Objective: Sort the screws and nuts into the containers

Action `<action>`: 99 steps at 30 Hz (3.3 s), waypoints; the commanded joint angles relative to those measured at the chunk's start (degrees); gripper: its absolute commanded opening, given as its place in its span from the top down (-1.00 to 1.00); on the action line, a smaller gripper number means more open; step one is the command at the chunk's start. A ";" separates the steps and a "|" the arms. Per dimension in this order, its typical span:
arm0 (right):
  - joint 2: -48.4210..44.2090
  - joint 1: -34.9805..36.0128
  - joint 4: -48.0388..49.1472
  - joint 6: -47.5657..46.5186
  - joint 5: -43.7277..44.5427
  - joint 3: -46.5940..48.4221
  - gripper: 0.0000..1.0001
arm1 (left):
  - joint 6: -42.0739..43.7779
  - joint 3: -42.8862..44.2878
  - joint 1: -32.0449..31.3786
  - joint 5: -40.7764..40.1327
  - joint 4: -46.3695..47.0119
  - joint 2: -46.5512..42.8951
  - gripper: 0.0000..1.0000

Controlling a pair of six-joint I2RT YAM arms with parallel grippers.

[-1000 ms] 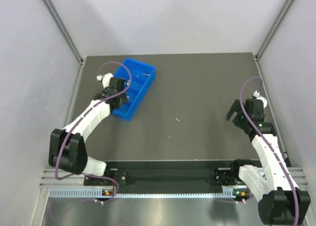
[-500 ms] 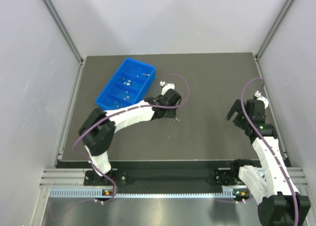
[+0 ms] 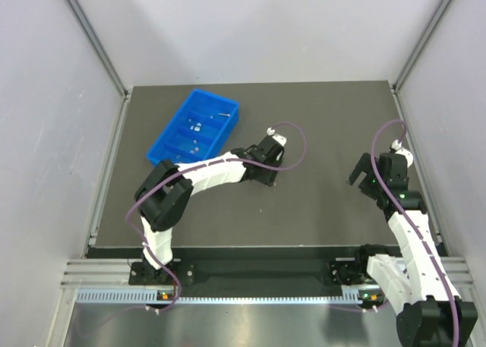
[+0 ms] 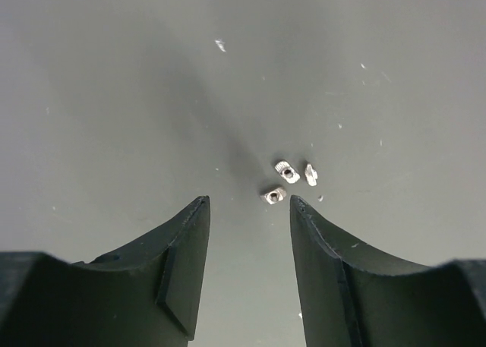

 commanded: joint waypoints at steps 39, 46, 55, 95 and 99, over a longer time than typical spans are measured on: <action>-0.06 0.09 0.87 0.42 1.09 0.06 -0.99 | 16.44 -0.46 1.20 11.68 3.26 6.23 0.60; 0.03 0.09 0.96 0.43 1.35 -0.03 -0.99 | 9.78 -1.34 1.29 6.06 2.38 5.09 0.89; 0.73 0.01 1.14 0.43 1.26 0.06 -0.99 | -6.57 -4.42 1.46 -2.11 -0.87 2.64 0.92; 1.79 0.09 2.02 0.43 0.47 -0.12 -0.99 | -21.98 -19.10 34.16 -20.58 0.44 -27.16 0.48; 2.31 0.09 2.10 0.34 0.38 0.14 -0.99 | -19.87 -15.85 34.07 -19.09 -2.45 -28.13 0.10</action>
